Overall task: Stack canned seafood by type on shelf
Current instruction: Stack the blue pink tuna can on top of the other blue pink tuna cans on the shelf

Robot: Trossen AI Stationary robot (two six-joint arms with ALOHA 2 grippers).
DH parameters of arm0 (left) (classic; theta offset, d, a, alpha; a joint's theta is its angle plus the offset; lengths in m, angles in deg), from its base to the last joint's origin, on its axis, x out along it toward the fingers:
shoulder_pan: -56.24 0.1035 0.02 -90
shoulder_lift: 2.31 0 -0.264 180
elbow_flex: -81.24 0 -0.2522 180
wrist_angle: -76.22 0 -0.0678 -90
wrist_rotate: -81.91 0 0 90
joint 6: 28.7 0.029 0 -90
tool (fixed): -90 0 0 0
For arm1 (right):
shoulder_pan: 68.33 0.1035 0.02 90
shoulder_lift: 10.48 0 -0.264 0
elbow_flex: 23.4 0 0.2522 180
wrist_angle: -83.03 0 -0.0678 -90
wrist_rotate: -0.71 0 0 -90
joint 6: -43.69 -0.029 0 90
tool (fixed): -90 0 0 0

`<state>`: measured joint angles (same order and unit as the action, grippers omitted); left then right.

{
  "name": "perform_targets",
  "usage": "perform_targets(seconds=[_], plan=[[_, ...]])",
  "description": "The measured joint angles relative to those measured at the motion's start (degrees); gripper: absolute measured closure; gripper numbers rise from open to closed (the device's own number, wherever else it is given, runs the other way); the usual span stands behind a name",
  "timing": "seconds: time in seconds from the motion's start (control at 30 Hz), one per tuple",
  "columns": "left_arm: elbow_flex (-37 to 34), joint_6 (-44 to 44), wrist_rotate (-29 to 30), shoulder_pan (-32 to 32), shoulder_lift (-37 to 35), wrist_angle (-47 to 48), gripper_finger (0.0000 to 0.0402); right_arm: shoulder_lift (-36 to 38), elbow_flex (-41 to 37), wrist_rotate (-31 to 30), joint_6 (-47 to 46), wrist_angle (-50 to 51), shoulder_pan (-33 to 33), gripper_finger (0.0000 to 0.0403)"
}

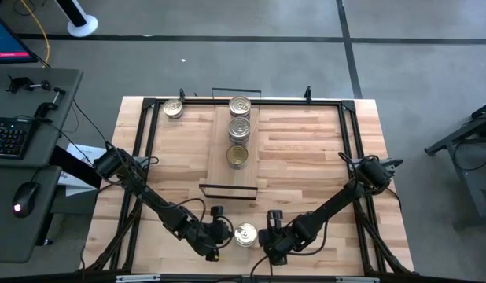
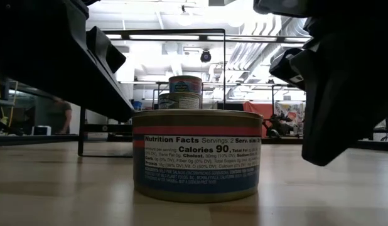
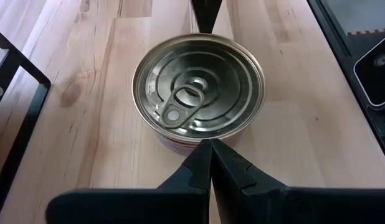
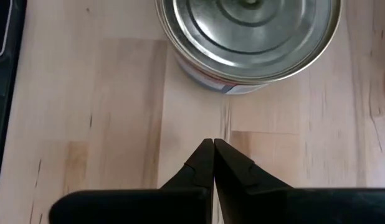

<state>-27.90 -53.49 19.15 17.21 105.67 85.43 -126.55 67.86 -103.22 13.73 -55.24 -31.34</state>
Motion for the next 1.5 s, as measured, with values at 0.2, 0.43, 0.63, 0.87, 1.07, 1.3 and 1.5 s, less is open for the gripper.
perform_targets(seconds=[0.2,0.43,0.63,0.87,1.07,1.3,1.5], plan=[[0.0,1.8,-1.2,0.0,-0.5,0.8,0.0401,0.0,0.0,1.4,0.3,0.0,0.0,0.0402],[0.0,6.0,-0.5,0.0,-5.6,0.1,0.0402,0.0,0.0,3.1,0.2,0.0,0.1,0.0402],[0.0,8.5,-1.8,1.6,-4.0,-1.0,0.0401,0.0,0.0,2.1,0.3,-0.3,-0.4,0.0402],[0.0,7.4,-4.6,2.3,-1.9,-3.7,0.0402,0.0,0.0,-1.2,0.5,-4.2,-1.4,0.0403],[0.0,7.1,-4.6,1.0,-1.9,-1.9,0.0401,0.0,0.0,-1.3,3.0,-6.9,-1.4,0.0403],[0.0,7.2,-2.2,1.0,-1.9,-2.6,0.0401,0.0,0.0,-1.3,3.0,-6.9,-1.4,0.0403],[-0.3,6.5,-3.6,2.0,-1.2,-2.5,0.0401,0.0,0.0,-1.3,3.0,-6.9,-1.5,0.0403]])
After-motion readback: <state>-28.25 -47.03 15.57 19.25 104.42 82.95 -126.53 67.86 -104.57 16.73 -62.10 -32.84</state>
